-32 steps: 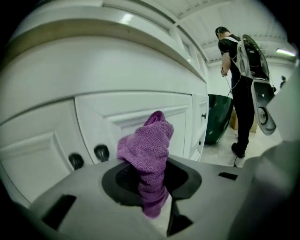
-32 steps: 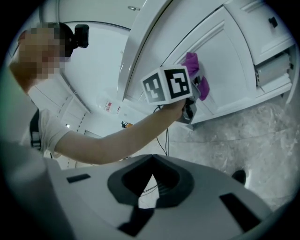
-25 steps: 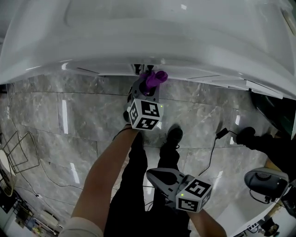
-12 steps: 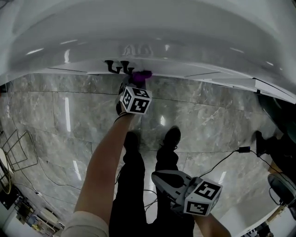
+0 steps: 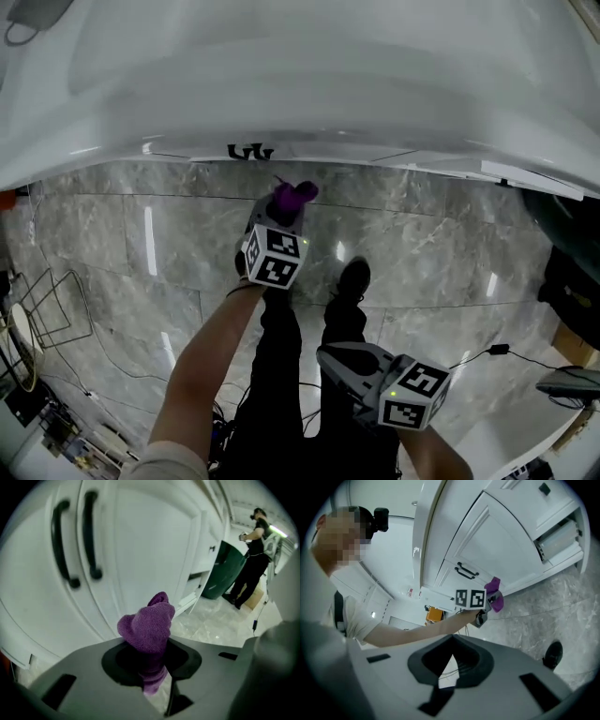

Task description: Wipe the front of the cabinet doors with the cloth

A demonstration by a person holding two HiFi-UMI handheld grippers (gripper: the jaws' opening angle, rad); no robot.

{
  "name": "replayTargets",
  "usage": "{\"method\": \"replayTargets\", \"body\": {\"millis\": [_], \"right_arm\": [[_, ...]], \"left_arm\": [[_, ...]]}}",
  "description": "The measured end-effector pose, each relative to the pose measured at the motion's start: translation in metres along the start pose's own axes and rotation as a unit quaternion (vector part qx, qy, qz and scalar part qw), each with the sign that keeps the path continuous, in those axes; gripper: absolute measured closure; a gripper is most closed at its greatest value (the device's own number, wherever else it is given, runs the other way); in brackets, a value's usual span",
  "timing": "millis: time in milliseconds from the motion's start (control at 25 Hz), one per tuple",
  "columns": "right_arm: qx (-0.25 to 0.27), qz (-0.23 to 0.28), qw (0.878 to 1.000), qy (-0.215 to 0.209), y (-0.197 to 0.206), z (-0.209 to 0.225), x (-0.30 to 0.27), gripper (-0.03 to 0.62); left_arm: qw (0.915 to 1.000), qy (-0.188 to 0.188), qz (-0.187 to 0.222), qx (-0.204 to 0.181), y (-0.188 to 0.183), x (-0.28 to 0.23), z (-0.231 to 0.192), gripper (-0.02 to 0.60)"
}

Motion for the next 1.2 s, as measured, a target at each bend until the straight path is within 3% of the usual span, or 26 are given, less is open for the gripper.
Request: {"method": "replayTargets", "body": {"millis": [120, 240, 320, 440, 600, 760, 840, 1000, 1200], "right_arm": [[0.01, 0.003, 1.0, -0.005, -0.006, -0.011, 0.006, 0.585], [0.015, 0.009, 1.0, -0.005, -0.013, -0.016, 0.009, 0.585], [0.015, 0.014, 1.0, -0.004, -0.016, -0.016, 0.01, 0.585], [0.01, 0.022, 1.0, 0.0, -0.017, -0.011, 0.013, 0.585], [0.001, 0.024, 1.0, 0.002, -0.008, -0.004, 0.016, 0.585], [-0.006, 0.028, 1.0, 0.005, -0.003, 0.005, 0.02, 0.585], [-0.01, 0.034, 0.999, 0.005, -0.003, 0.007, 0.022, 0.585], [-0.021, 0.046, 0.999, 0.006, -0.005, 0.014, 0.024, 0.585], [-0.034, 0.055, 0.998, 0.006, 0.0, 0.03, 0.022, 0.585]], "left_arm": [[0.9947, 0.009, 0.088, -0.052, -0.083, 0.058, 0.05, 0.466], [0.9821, -0.013, 0.168, -0.085, -0.163, 0.094, 0.062, 0.465], [0.9748, -0.044, 0.195, -0.1, -0.2, 0.105, 0.056, 0.465], [0.9708, -0.065, 0.21, -0.098, -0.224, 0.105, 0.049, 0.465], [0.9705, -0.069, 0.21, -0.097, -0.218, 0.098, 0.049, 0.465], [0.9777, -0.045, 0.197, -0.055, -0.202, 0.069, 0.042, 0.466], [0.982, -0.041, 0.175, -0.056, -0.188, 0.051, 0.039, 0.466], [0.9915, -0.023, 0.127, -0.015, -0.148, 0.004, 0.027, 0.466], [0.9969, -0.025, 0.064, -0.038, -0.102, -0.058, 0.018, 0.466]]}}
Point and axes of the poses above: the fingertips, and each gripper's own axes: x backward along the fingers, z to its right, y out of its underside, the point moved 1 cm from there along x, backward along the fingers, and after that the axes turned 9 degrees about y, right-handed, at the moved point
